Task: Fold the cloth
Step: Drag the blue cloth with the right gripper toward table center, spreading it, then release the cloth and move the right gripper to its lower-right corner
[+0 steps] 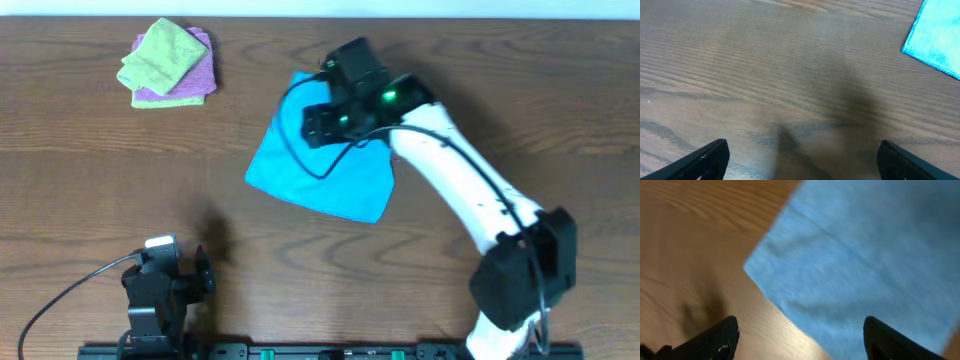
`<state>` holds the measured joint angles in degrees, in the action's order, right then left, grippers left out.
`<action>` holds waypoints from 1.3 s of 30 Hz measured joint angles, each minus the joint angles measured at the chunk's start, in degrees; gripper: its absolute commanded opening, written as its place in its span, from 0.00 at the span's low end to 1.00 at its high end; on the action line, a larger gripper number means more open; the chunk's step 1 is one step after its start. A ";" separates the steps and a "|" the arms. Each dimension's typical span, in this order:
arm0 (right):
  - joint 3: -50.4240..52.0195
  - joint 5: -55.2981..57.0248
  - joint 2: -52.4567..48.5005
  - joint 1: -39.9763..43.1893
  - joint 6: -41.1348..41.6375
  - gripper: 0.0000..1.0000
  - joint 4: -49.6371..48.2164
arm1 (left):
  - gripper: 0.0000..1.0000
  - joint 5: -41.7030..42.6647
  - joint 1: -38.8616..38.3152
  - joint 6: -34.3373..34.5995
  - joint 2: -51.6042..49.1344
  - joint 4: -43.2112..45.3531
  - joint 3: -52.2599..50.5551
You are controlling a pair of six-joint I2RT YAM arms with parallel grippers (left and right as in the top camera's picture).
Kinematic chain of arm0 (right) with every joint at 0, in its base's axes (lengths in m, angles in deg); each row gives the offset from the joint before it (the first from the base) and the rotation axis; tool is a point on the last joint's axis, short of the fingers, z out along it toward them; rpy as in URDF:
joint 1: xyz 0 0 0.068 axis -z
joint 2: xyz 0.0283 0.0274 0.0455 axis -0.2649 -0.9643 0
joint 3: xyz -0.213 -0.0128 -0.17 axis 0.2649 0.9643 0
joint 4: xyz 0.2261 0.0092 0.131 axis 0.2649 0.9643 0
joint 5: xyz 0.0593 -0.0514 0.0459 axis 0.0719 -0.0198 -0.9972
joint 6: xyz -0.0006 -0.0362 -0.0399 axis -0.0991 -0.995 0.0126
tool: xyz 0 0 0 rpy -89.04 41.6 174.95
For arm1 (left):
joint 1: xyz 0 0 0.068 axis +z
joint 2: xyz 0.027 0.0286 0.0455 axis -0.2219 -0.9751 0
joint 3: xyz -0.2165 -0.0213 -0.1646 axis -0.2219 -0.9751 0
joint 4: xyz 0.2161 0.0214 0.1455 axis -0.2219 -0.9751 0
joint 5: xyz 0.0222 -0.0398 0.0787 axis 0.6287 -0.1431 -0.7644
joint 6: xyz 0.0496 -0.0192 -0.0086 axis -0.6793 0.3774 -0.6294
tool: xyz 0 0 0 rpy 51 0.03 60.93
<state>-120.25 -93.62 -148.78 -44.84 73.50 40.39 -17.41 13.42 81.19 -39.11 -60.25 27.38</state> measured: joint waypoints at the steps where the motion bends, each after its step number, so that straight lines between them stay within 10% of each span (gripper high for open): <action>1: 0.00 -0.04 -0.02 0.48 0.61 0.83 2.19 | 0.95 0.00 0.00 0.00 0.00 -0.02 0.00; 13: 4.02 3.74 1.64 0.59 -5.27 0.84 8.22 | 0.95 1.25 0.00 0.02 0.00 0.00 0.00; 27: 47.93 -0.94 30.51 4.87 0.26 0.86 -18.23 | 0.95 10.34 0.00 7.65 0.00 1.11 -0.20; 39: 63.65 -10.80 32.68 8.15 12.15 0.87 -32.59 | 0.95 17.92 0.00 19.26 -1.55 1.53 0.13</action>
<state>-56.60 -104.41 -116.10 -36.68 85.65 7.80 0.51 13.42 100.45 -40.66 -58.72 27.51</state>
